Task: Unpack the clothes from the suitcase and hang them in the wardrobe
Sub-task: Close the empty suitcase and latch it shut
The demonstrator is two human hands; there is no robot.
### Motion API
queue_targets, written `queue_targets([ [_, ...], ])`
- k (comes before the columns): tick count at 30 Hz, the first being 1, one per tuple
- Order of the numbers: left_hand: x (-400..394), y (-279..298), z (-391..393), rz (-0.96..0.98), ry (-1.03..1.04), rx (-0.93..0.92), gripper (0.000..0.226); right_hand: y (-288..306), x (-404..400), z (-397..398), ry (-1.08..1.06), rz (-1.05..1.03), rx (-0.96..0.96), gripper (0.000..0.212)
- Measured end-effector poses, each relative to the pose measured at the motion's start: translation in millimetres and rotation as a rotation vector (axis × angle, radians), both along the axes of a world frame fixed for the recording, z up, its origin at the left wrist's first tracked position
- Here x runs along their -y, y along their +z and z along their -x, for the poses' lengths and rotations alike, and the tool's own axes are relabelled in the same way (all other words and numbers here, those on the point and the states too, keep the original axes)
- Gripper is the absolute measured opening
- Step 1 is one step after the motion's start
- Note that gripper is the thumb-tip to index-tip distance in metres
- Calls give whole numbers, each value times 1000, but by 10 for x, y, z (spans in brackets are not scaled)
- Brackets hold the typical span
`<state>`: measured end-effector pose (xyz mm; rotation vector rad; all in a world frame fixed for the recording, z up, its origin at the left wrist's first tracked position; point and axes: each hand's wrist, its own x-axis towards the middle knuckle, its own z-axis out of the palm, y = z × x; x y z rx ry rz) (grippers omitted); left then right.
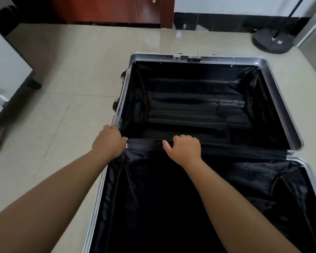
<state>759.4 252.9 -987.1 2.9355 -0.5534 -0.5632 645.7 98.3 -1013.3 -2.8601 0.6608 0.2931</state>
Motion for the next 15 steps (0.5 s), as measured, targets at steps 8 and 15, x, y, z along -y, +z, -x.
queue_targets([
  [8, 382, -102, -348, 15, 142, 190, 43, -26, 336, -214, -27, -211, -185, 53],
  [15, 612, -242, -830, 33, 81, 196, 45, -76, 338, -239, -71, -226, -209, 45],
])
